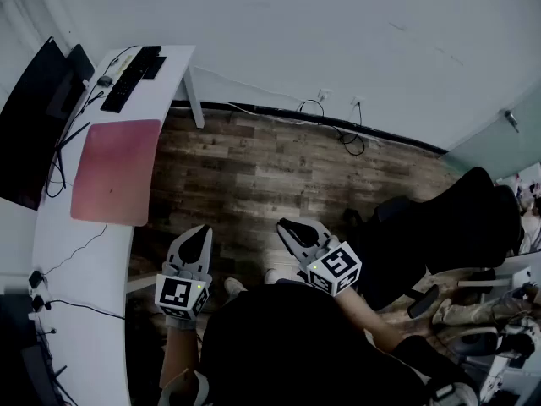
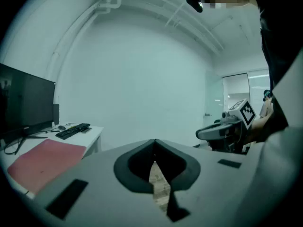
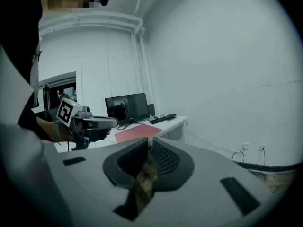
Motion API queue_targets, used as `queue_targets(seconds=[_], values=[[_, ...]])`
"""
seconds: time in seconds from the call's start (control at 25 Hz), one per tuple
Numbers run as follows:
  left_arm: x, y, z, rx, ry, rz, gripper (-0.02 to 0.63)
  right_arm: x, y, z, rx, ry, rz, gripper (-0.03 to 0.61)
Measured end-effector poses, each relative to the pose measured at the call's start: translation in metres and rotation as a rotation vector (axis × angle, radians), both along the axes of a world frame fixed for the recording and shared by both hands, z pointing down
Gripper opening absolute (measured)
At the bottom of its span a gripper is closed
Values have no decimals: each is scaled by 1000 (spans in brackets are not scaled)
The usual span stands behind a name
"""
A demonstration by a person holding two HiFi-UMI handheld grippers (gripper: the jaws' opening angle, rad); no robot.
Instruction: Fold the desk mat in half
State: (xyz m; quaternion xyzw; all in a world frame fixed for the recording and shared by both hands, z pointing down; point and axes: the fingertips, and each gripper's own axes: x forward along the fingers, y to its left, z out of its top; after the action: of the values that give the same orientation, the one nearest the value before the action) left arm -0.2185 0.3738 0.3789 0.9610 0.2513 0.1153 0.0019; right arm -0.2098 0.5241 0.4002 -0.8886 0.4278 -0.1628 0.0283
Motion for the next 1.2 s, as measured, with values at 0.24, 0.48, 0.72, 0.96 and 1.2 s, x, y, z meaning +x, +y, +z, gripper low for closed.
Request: queue_targets(seconds=[0.24, 0.48, 0.72, 0.96, 1.2], values=[[-1, 25, -19, 3, 37, -11, 9, -4, 15, -16, -4, 53, -35, 40], [2, 35, -29, 30, 62, -39, 9, -4, 26, -29, 14, 130, -67, 40], [10, 50, -34, 61, 100, -59, 9, 8, 45, -28, 46, 141, -79, 40], [35, 28, -40, 46, 96, -130, 9, 39, 33, -38, 70, 169, -81, 40], [90, -19, -47, 29, 143, -137, 9, 93, -3, -44, 49, 208, -79, 40]])
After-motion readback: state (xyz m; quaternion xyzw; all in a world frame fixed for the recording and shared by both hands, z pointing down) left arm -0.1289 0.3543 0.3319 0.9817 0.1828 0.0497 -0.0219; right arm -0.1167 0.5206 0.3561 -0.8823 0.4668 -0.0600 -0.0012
